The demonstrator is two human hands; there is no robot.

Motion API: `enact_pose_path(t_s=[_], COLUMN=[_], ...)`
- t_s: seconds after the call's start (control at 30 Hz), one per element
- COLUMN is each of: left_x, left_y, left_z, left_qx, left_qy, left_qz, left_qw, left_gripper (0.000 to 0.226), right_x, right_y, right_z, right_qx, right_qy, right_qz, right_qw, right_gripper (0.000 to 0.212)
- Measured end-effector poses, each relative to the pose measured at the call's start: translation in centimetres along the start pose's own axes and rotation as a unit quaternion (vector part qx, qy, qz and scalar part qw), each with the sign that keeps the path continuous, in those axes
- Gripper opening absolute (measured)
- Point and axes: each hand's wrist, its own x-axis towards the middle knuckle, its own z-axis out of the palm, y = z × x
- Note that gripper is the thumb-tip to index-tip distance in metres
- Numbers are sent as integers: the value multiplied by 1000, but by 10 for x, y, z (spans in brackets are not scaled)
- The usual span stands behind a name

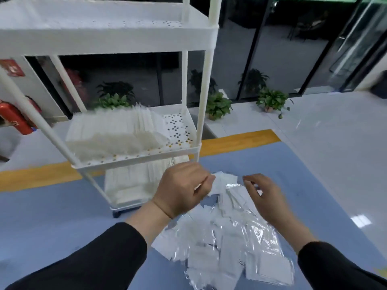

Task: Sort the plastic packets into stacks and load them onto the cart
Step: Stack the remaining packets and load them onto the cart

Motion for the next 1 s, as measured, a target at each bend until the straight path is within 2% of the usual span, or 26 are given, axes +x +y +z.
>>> enact_pose_path(t_s=[0.07,0.1,0.17,0.2,0.27,0.3,0.37,0.63,0.83,0.93,1.0], left_x=[-19,-27,-44,-55,-76,-84,-97,-84,-69,-66,-66], left_y=[23,32,39,41,47,51,61,72,46,28,17], left_z=[35,53,87,102,128,137,153,217,272,296,310], left_qx=[-18,-18,-16,-17,-13,-9,2,-3,-18,-12,10], left_qy=[-98,-182,-334,-384,-455,-470,-476,-395,-321,-286,-274], left_qz=[-84,-167,-337,-392,-463,-487,-520,-586,-655,-678,-687], left_qw=[992,969,880,836,761,736,709,708,684,677,673], left_gripper=[44,40,32,33,44,49,55,59,57,58,53], right_x=[-17,-26,-41,-49,-63,-68,-75,-42,-13,-7,-7], right_y=[47,67,104,118,139,145,153,190,217,229,234], right_z=[-12,-19,-25,-26,-24,-22,-18,3,40,58,65], right_qx=[-45,-67,-93,-96,-95,-90,-82,-104,-106,-129,-167], right_qy=[-60,-89,-143,-167,-217,-240,-256,-294,-301,-287,-278], right_qz=[128,179,237,249,254,250,228,110,86,64,46], right_qw=[989,978,956,949,938,934,936,944,944,947,945], right_gripper=[12,17,30,34,42,45,50,72,89,92,85])
